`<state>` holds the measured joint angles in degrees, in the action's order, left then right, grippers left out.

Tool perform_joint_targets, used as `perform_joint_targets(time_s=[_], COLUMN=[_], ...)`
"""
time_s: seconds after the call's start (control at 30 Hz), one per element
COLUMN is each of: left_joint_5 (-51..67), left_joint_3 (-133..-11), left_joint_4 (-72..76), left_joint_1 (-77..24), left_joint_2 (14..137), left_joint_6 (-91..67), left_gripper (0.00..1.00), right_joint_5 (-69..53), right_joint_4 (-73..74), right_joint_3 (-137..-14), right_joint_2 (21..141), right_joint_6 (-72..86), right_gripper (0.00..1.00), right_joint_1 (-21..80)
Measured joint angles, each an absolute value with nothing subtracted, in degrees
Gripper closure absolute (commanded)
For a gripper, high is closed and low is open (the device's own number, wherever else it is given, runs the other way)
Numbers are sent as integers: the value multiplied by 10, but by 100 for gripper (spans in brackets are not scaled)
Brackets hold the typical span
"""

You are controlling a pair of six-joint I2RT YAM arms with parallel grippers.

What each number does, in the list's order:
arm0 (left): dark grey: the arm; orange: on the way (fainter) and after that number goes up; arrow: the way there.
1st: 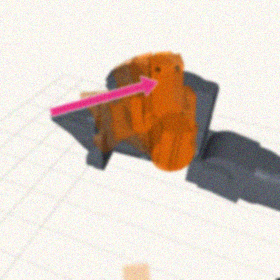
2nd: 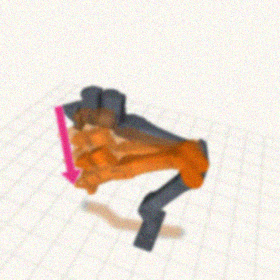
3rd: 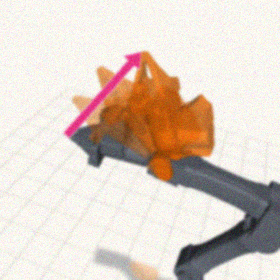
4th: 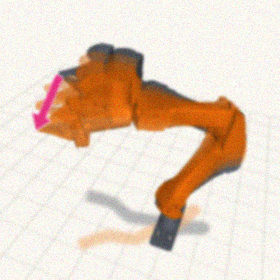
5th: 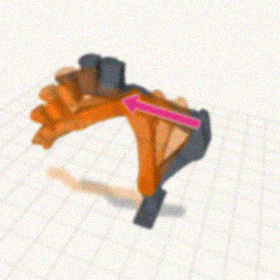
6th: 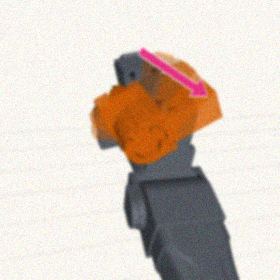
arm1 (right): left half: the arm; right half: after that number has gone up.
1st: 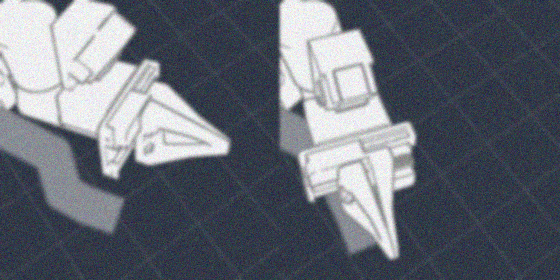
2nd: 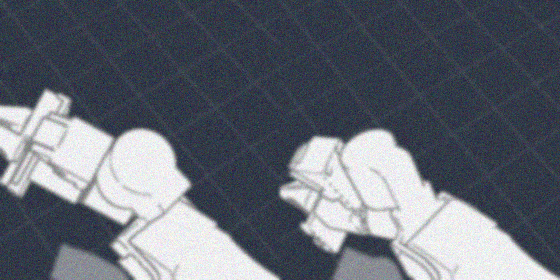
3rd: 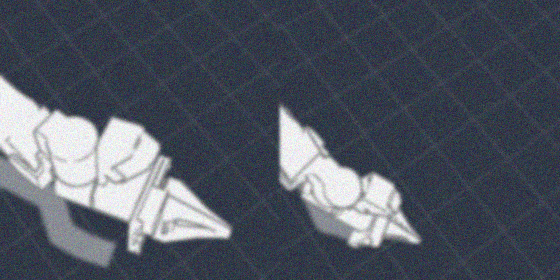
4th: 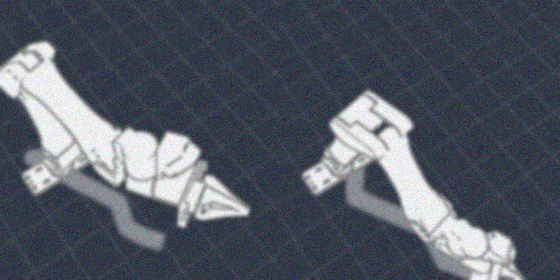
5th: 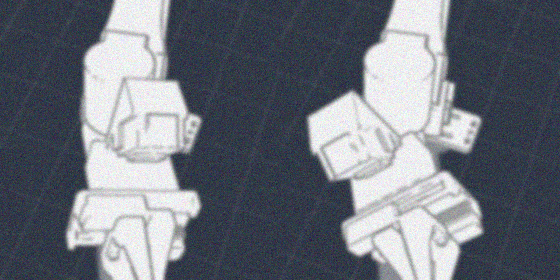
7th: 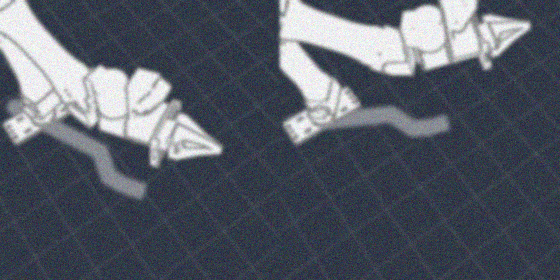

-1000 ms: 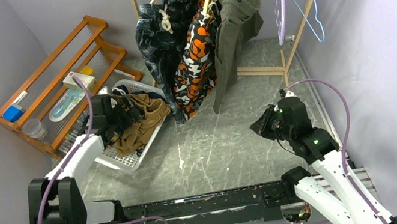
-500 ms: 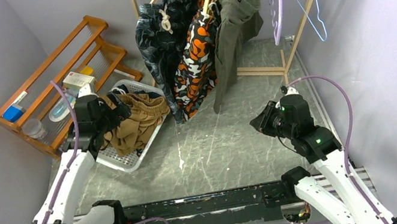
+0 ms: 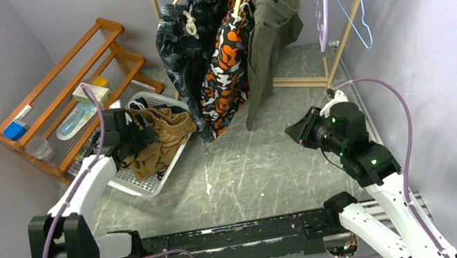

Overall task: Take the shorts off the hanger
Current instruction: Place the shorts in the basket.

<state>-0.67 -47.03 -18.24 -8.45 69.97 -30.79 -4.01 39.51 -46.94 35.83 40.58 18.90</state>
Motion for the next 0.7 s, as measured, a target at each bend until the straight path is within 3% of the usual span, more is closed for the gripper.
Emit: perform_joint_targets(time_s=[0.13, 0.33, 0.7], left_joint_5=[27, 31, -75], left_joint_3=[-454, -456, -483], left_joint_4=[-180, -196, -258], left_joint_1=[-84, -84, -84], left_joint_2=[739, 677, 502], left_joint_6=[-300, -293, -293], left_gripper=[15, 6, 1], right_joint_5=[-76, -135, -159], right_joint_4=[369, 335, 322], right_joint_3=[-523, -618, -731], right_joint_2=[384, 452, 564], right_joint_6=[383, 350, 310], right_gripper=[76, 69, 39], right_joint_1=[189, 189, 189])
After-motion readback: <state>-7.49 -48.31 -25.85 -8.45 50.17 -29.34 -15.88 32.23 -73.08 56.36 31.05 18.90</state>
